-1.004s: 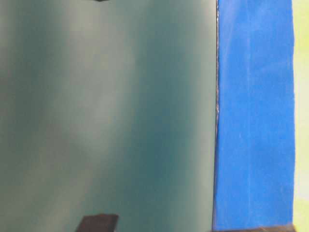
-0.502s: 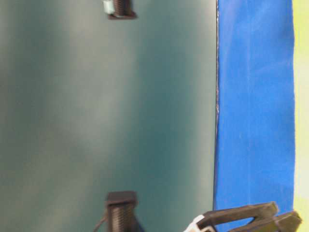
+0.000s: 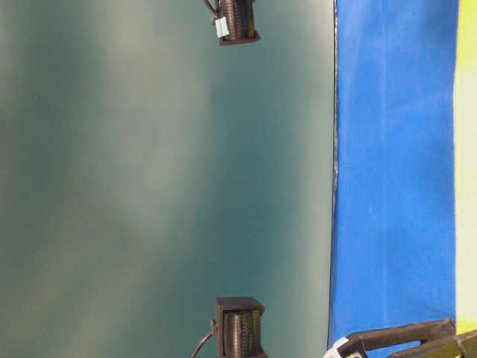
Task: Fold the yellow towel.
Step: 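Regrasp the folded towel's left and right ends with both grippers, then lift the strip and swing it vertical, right gripper moving up, left down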
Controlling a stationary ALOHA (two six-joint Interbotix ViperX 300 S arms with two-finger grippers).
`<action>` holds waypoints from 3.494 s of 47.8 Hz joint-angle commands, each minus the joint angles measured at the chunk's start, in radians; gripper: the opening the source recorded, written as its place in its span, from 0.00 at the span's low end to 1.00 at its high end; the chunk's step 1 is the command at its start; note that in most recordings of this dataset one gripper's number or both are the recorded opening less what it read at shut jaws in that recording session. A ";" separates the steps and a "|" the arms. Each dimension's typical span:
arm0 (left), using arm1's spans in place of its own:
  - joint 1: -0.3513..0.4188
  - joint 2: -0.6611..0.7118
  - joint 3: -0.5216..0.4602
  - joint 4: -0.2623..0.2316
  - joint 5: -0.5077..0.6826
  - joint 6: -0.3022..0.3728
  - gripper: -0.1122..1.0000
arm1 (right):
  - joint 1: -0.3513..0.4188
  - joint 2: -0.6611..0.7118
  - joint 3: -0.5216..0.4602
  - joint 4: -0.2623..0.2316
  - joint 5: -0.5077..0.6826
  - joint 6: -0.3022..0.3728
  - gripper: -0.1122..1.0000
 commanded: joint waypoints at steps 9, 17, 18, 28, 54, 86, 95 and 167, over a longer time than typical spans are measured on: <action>-0.003 -0.011 -0.015 0.000 0.021 -0.020 0.64 | 0.023 -0.006 -0.008 0.002 -0.006 0.000 0.58; -0.025 -0.002 -0.048 0.000 0.115 -0.006 0.32 | 0.066 -0.006 -0.006 0.002 -0.008 0.002 0.28; -0.026 0.003 -0.052 0.000 0.127 -0.005 0.27 | 0.067 -0.006 -0.006 0.003 -0.006 0.002 0.23; -0.028 0.006 -0.072 0.000 0.170 -0.005 0.12 | 0.067 -0.006 -0.012 0.003 -0.006 0.002 0.11; -0.049 -0.284 -0.149 0.000 0.344 -0.037 0.12 | 0.064 -0.299 -0.114 -0.018 0.264 0.000 0.11; -0.138 -0.391 -0.124 0.000 0.178 -0.020 0.12 | -0.106 -0.341 -0.169 -0.107 0.288 0.018 0.11; -0.199 -0.307 -0.129 0.000 -0.005 -0.020 0.12 | -0.222 -0.275 -0.224 -0.184 0.207 0.015 0.11; -0.242 0.311 -0.819 0.000 0.005 0.078 0.12 | -0.351 -0.181 -0.255 -0.281 0.178 -0.025 0.11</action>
